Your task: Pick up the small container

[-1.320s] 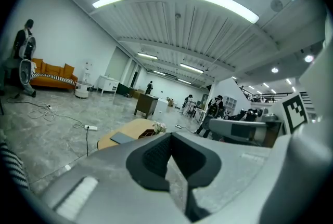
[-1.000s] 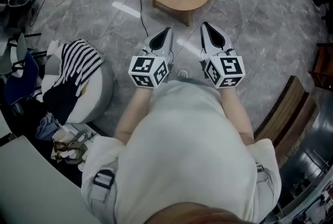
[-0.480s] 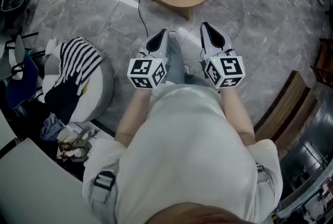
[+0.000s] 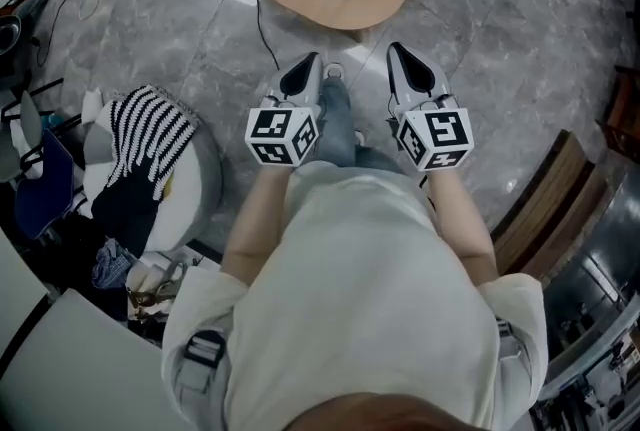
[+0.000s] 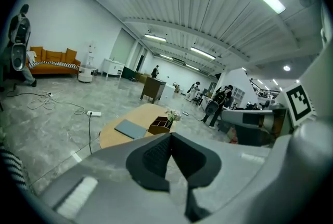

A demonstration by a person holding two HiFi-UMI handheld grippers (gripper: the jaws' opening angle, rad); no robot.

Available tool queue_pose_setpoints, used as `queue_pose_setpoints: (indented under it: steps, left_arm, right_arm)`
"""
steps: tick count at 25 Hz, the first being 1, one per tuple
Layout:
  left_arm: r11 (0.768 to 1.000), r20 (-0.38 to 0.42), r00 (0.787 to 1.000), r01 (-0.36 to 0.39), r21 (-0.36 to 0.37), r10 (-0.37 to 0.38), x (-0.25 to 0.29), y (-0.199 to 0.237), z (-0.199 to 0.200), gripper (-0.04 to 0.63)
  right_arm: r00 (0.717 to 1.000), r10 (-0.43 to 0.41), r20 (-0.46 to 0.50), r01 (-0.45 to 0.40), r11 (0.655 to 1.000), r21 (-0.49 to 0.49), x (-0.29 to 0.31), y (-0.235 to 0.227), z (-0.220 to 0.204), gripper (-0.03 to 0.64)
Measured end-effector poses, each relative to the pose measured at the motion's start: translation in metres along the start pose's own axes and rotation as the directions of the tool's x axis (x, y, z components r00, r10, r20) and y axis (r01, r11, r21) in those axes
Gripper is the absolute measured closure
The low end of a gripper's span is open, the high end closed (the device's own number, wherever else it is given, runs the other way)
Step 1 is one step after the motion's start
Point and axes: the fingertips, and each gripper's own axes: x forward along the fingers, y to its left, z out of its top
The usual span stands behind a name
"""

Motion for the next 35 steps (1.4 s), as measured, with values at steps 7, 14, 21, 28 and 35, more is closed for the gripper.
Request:
queue_pose_setpoints:
  steps: [7, 14, 21, 28, 35]
  left_arm:
    - [1.000, -0.063, 0.998, 0.012, 0.008, -0.011, 0.069, 0.042, 0.006, 0.595]
    - [1.000, -0.130, 0.991, 0.021, 0.004, -0.021, 0.132, 0.079, -0.011, 0.595]
    - [0.999, -0.189, 0.982, 0.017, 0.036, -0.010, 0.192, 0.108, -0.039, 0.594]
    - [0.996, -0.262, 0.965, 0.046, 0.076, -0.024, 0.257, 0.133, -0.081, 0.466]
    - [0.990, -0.332, 0.943, 0.062, 0.130, -0.015, 0.301, 0.158, -0.127, 0.324]
  right_arm:
    - [0.999, -0.024, -0.049, 0.024, 1.000, 0.008, 0.058, -0.030, -0.010, 0.618]
    - [0.993, -0.073, -0.092, 0.077, 0.996, 0.041, 0.109, -0.064, -0.037, 0.618]
    - [0.985, -0.100, -0.142, 0.112, 0.990, 0.082, 0.148, -0.090, -0.071, 0.618]
    - [0.977, -0.117, -0.178, 0.135, 0.986, 0.093, 0.183, -0.119, -0.102, 0.618]
    - [0.974, -0.112, -0.199, 0.133, 0.986, 0.097, 0.208, -0.130, -0.127, 0.618]
